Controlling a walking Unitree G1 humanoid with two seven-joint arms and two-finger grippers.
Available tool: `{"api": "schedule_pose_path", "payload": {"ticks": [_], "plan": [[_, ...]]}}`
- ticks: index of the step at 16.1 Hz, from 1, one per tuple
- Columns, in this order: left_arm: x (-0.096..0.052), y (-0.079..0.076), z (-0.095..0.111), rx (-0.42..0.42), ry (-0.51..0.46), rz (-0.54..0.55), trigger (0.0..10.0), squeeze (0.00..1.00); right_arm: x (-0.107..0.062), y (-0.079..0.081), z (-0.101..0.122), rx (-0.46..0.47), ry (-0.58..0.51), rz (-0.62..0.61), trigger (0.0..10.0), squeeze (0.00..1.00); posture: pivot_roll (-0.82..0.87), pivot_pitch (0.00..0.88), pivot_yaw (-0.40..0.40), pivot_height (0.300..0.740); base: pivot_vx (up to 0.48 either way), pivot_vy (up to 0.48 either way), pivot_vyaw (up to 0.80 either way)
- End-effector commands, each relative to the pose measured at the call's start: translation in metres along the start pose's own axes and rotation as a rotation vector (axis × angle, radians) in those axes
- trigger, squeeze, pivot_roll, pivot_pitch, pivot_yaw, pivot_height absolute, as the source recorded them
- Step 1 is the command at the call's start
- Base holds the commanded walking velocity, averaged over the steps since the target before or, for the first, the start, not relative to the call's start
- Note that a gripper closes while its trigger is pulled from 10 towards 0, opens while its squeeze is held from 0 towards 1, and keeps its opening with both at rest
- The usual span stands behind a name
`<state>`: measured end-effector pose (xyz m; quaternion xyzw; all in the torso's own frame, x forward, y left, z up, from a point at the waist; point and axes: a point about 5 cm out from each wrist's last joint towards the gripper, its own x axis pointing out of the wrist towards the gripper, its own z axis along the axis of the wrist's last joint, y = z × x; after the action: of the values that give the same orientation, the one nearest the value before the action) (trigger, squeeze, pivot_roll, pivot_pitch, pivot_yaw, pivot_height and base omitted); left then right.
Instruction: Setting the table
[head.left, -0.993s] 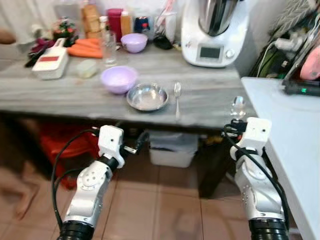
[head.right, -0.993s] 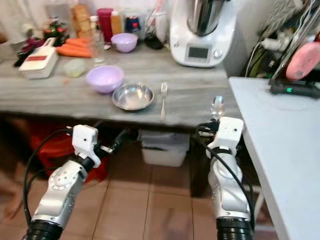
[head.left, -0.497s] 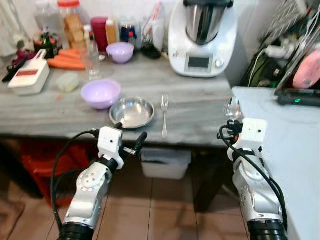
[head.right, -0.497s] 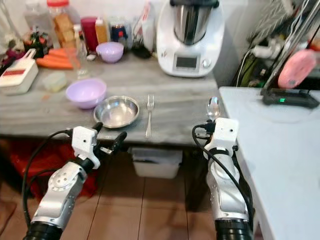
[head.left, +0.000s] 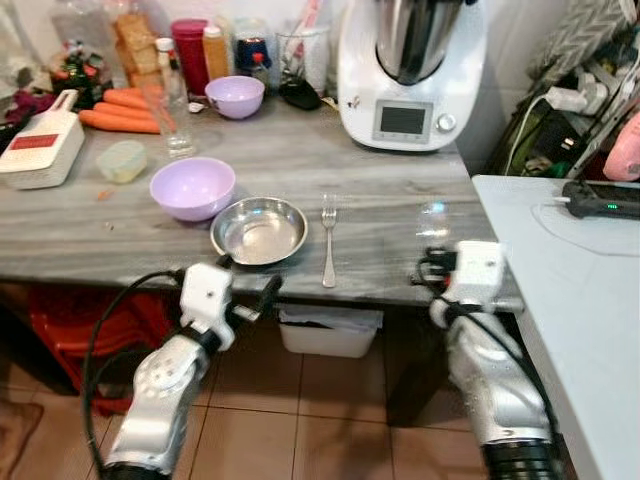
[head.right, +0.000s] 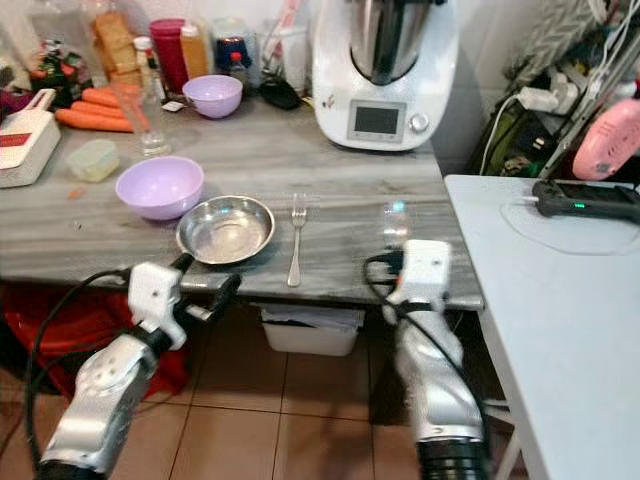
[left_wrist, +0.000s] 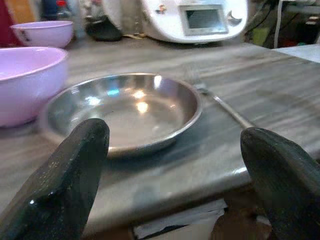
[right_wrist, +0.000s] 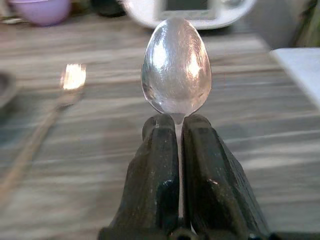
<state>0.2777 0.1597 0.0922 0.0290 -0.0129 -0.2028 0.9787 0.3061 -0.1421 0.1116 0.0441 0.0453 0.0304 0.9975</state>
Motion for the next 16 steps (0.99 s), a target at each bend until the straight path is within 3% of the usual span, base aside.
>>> {"api": "schedule_pose_path", "payload": {"ticks": [1, 4, 9, 12, 16], "plan": [[-0.005, -0.004, 0.002, -0.033, -0.003, -0.069, 10.0, 0.0, 0.0, 0.003, -0.006, 0.026, 0.038, 0.021, 10.0, 0.0, 0.0, 0.043, -0.016, 0.74, 0.0, 0.0, 0.0], [-0.008, -0.015, 0.003, -0.043, 0.002, -0.157, 10.0, 0.0, 0.006, 0.003, -0.009, 0.029, 0.071, 0.021, 10.0, 0.0, 0.02, 0.041, -0.019, 0.74, 0.0, 0.0, 0.0], [-0.016, -0.029, -0.003, -0.019, 0.05, -0.33, 10.0, 0.0, 0.041, 0.012, -0.001, 0.053, 0.142, -0.028, 10.0, 0.0, 0.03, 0.04, -0.019, 0.74, 0.0, 0.0, 0.0], [-0.017, -0.03, -0.001, -0.014, 0.045, -0.332, 10.0, 0.0, 0.055, 0.026, 0.004, 0.069, 0.173, -0.008, 10.0, 0.0, 0.04, 0.049, -0.02, 0.74, 0.0, 0.0, 0.0], [-0.022, -0.03, 0.001, -0.015, 0.048, -0.351, 10.0, 0.0, 0.066, 0.033, 0.008, 0.089, 0.184, -0.019, 10.0, 0.0, 0.06, 0.071, -0.021, 0.74, 0.0, 0.0, 0.0]]}}
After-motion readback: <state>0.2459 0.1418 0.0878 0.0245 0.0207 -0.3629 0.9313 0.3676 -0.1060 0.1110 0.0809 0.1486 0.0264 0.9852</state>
